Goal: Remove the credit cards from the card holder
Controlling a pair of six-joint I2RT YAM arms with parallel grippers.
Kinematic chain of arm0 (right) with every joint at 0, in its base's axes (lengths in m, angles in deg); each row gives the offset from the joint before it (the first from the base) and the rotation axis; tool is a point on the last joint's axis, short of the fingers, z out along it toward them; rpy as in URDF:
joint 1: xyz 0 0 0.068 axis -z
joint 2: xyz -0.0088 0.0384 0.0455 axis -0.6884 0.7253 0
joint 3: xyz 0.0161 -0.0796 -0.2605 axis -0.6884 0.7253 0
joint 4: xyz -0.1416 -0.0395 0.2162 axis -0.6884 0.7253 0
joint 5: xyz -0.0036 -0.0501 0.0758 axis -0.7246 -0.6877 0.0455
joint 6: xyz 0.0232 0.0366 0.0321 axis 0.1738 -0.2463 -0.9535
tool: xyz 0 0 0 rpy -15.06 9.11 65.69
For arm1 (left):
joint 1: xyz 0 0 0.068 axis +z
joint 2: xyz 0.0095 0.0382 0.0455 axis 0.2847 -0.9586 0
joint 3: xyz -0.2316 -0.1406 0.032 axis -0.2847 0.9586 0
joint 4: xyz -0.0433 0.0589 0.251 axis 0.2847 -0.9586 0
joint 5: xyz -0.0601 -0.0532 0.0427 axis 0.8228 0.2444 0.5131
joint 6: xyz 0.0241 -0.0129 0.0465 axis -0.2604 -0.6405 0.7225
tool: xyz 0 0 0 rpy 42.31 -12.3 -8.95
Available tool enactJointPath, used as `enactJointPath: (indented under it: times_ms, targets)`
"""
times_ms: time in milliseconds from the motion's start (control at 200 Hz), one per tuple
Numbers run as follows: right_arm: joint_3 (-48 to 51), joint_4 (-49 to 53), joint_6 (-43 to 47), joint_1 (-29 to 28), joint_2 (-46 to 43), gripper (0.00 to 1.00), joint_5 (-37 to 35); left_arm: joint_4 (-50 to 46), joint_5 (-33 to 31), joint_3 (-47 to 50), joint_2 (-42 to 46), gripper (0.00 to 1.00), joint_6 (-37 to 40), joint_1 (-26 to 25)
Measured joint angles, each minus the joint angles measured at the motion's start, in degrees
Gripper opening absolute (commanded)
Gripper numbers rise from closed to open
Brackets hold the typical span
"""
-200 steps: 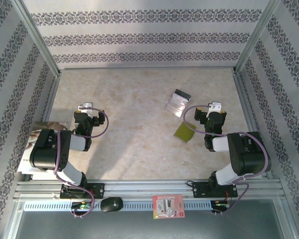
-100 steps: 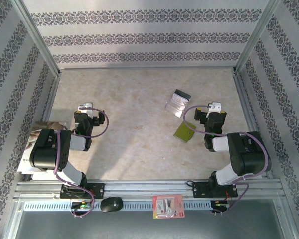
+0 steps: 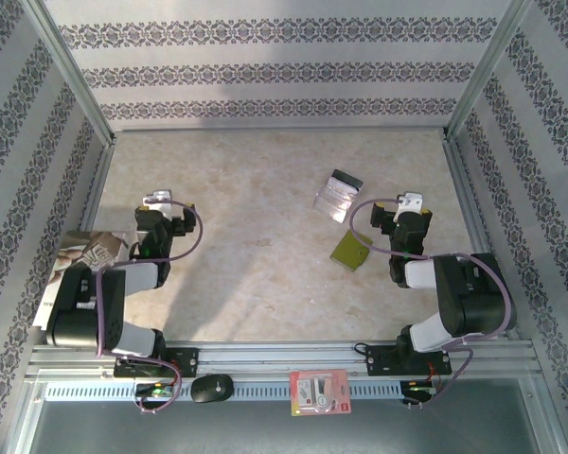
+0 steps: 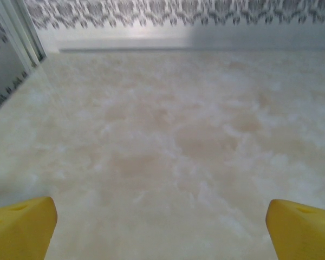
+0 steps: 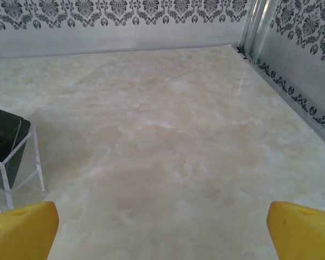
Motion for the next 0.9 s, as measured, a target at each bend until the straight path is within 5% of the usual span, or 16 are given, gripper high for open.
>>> enactJointPath:
  times_ms: [220,355,535,695,899]
  targets:
    - [-0.9,1.9,-0.2,1.2,-0.6,0.98,2.3,-0.7,-5.4,-0.8,9.0,0.99,-8.1,0.0]
    - [-3.9,15.2,-2.5,0.6,-10.8,0.98,-5.2,-0.8,-8.3,-0.9,9.2,0.99,-16.8,0.0]
    - [-10.8,26.1,-19.2,1.3,-15.6,0.98,-15.5,-2.7,-10.0,0.5,11.3,0.99,-40.7,1.0]
    - [-11.0,33.2,-31.4,5.5,-14.7,0.98,-9.8,0.5,-2.0,1.7,8.2,0.99,-51.8,4.2]
    - [-23.2,43.9,-31.1,5.7,-5.4,0.86,11.4,6.8,11.1,0.5,3.0,0.99,-59.3,4.2]
